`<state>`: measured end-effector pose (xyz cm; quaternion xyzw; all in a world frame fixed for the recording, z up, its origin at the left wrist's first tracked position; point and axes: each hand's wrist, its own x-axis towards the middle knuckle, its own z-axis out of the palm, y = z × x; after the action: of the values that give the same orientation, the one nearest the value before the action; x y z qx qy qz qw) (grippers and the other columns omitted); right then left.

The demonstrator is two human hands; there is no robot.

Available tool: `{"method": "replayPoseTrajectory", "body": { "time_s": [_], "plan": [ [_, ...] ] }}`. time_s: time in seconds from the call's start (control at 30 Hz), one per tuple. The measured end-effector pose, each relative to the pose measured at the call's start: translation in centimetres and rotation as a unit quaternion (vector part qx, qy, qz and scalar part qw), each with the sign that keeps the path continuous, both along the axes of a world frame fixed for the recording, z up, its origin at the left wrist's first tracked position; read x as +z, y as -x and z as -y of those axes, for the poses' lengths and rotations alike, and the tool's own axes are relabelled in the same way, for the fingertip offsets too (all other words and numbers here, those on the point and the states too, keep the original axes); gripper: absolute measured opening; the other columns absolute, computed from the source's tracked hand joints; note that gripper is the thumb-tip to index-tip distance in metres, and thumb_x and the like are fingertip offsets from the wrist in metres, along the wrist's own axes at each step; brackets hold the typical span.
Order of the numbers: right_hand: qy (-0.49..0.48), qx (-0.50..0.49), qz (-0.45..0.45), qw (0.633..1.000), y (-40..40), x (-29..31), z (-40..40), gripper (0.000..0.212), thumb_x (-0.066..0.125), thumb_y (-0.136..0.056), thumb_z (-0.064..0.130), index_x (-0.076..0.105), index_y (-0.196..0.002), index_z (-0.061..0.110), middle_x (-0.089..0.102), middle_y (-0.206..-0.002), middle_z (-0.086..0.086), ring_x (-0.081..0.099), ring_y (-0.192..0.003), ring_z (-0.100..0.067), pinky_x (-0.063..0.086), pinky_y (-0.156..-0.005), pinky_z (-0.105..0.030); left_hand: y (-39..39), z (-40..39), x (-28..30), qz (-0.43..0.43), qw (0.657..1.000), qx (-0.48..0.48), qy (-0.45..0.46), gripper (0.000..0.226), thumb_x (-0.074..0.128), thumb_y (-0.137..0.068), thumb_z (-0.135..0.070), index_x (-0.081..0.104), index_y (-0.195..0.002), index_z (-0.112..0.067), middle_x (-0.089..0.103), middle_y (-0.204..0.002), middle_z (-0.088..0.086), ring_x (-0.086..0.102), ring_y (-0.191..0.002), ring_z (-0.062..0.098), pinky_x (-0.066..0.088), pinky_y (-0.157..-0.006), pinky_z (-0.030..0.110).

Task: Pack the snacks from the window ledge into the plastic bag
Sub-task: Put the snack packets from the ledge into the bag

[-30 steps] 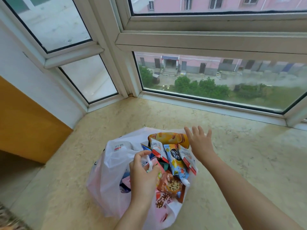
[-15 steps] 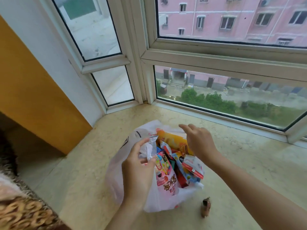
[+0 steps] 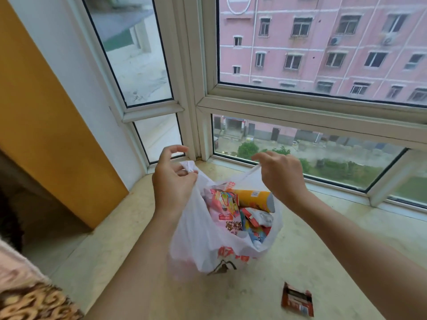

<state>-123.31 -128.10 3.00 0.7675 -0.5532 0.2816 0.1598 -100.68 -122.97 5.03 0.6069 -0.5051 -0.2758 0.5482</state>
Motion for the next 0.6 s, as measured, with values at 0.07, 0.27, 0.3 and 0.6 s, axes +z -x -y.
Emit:
{"method": "replayPoseTrajectory", "body": {
  "time_s": [0.07, 0.27, 0.3, 0.6],
  "plan": [
    [0.027, -0.003, 0.045, 0.999, 0.0, 1.0, -0.3, 0.033, 0.064, -0.072, -0.012, 0.076, -0.088, 0.015, 0.073, -0.072, -0.004, 0.056, -0.041, -0.022, 0.029, -0.049, -0.019, -0.7, 1.0, 0.3, 0.031, 1.0, -0.007, 0.004, 0.054, 0.067, -0.079, 0.006, 0.053, -0.113, -0.033, 0.065, -0.076, -0.002, 0.063, -0.07, 0.01, 0.049, -0.061, 0.021],
    [-0.196, -0.071, 0.227, 0.951, 1.1, -3.3, -2.5, 0.026, 0.063, -0.078, 0.003, 0.072, -0.091, 0.023, 0.071, -0.08, 0.006, 0.067, -0.068, -0.019, 0.051, -0.063, -0.031, -3.4, 0.7, -4.9, -0.061, 0.979, -0.111, -0.161, 0.08, 0.065, -0.074, 0.014, 0.044, -0.134, -0.035, 0.066, -0.081, 0.004, 0.064, -0.078, 0.018, 0.051, -0.073, 0.028],
    [-0.25, -0.087, 0.277, 0.924, 1.5, -4.6, -2.9, 0.027, 0.064, -0.076, 0.002, 0.071, -0.09, 0.023, 0.07, -0.078, 0.008, 0.067, -0.066, -0.018, 0.054, -0.066, -0.034, -3.7, 0.5, -5.6, -0.098, 0.967, -0.128, -0.197, 0.083, 0.067, -0.074, 0.014, 0.042, -0.137, -0.034, 0.069, -0.089, 0.004, 0.068, -0.087, 0.022, 0.053, -0.08, 0.034],
    [-0.442, 0.006, 0.516, 0.734, 3.3, -4.9, -3.6, 0.074, 0.056, -0.074, -0.026, 0.052, -0.13, 0.022, 0.063, -0.118, -0.009, 0.069, -0.092, -0.025, 0.056, -0.073, -0.039, -2.5, 1.1, -6.4, -0.141, 0.918, -0.255, -0.269, 0.1, 0.064, -0.073, 0.018, 0.028, -0.14, -0.047, 0.06, -0.12, 0.0, 0.069, -0.101, 0.019, 0.049, -0.085, 0.037]
  ]
}}
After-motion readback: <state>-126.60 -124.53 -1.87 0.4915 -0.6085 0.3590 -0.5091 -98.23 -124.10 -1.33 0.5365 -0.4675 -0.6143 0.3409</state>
